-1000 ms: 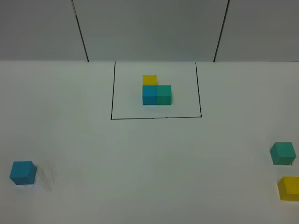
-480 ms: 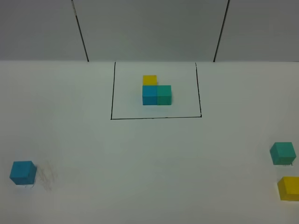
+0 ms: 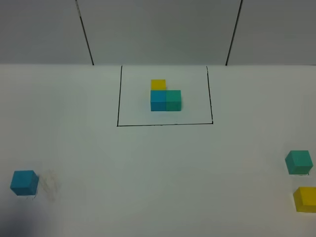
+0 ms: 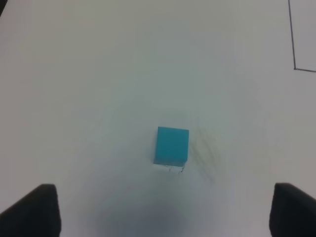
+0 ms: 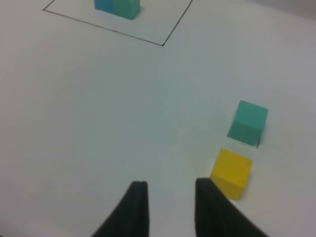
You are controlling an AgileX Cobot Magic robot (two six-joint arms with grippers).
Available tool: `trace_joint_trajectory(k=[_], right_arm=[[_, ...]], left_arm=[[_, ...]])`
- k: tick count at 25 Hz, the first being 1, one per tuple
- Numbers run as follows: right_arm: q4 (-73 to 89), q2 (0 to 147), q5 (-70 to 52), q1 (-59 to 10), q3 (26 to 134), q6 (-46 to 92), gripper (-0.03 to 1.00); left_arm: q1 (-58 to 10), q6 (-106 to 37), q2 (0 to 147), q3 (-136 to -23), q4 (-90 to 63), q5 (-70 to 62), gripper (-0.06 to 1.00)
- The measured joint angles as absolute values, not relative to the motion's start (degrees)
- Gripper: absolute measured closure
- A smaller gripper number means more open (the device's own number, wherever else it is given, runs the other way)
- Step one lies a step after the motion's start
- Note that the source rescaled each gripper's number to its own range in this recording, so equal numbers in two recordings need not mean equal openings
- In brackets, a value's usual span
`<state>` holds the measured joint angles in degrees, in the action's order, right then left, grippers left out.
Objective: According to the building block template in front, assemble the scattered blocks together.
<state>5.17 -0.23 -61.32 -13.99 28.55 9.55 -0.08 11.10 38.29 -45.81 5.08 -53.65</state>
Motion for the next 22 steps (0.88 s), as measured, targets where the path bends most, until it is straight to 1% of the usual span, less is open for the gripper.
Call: trace_joint_trajectory(k=[6,13,22], right_arm=[[5.17,-0.23,-61.32,-13.99,28.55,9.55,0.97],[5.17,-0.23,-61.32,-13.99,28.55,9.55,0.97],[5.17,-0.23,-61.32,-13.99,28.55,9.55,0.97]], left_arm=[[-0.08,10.37,56.00,-51.55,5.13,-51.00,-0.05],[-0.08,7.92,75.09,-52.14,4.86,-46.15,-0.04],[-0.08,1.55,88.29,-52.14,-3.82,-39.08,-0.02]])
